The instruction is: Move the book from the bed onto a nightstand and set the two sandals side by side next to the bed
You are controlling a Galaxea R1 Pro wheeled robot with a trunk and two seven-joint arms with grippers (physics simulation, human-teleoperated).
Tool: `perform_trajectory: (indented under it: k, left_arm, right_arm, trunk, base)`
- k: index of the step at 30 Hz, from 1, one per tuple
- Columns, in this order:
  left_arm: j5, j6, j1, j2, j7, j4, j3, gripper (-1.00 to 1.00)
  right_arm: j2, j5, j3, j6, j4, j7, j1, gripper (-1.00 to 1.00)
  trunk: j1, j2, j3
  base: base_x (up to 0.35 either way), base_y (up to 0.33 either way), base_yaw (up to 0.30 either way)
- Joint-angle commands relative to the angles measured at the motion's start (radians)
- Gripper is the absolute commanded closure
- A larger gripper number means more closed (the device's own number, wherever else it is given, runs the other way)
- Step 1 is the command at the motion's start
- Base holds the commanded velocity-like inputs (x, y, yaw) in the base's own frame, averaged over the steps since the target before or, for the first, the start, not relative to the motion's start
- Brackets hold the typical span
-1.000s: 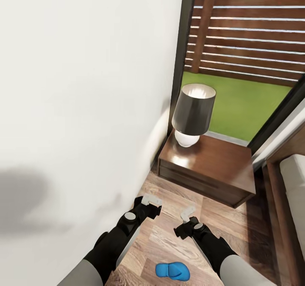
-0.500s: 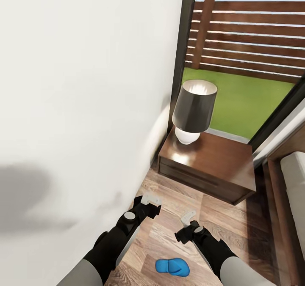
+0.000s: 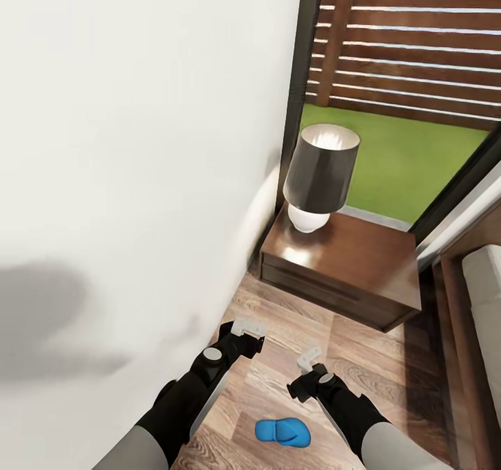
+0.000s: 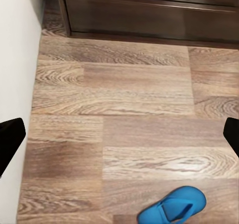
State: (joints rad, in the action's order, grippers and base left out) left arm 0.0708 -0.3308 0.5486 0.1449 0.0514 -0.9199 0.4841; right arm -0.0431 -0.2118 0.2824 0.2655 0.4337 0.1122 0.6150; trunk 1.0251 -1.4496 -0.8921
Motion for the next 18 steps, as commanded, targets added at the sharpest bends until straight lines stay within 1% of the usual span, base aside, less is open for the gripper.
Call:
perform_trajectory:
  k: [1,4,13,18]
  left_arm:
    - [0.007,-0.005,0.001,-0.001,0.005,-0.002,0.002,-1.0]
    - [0.007,-0.005,0.001,-0.001,0.005,-0.003,0.002,-1.0]
    - [0.007,-0.005,0.001,-0.001,0.005,-0.004,0.002,-1.0]
    - [0.007,-0.006,0.001,-0.001,0.004,-0.021,0.002,-1.0]
  right_arm:
    - [0.0,-0.011,0.004,0.006,0.002,0.004,0.0,-1.0]
    - [0.0,-0.011,0.012,0.006,0.002,0.004,0.0,-1.0]
    - [0.0,-0.011,0.021,0.006,0.001,0.004,0.0,-1.0]
    - [0.0,-0.01,0.028,0.006,0.0,0.004,0.0,-1.0]
  trunk:
    - [0.0,0.0,-0.002]
    - [0.0,0.0,-0.007]
    - [0.0,0.0,-0.022]
    - [0.0,0.0,-0.03]
  base:
    - [0.0,0.0,0.0]
    - [0.0,0.0,0.0]
    - [0.0,0.0,0.0]
    - [0.0,0.0,0.0]
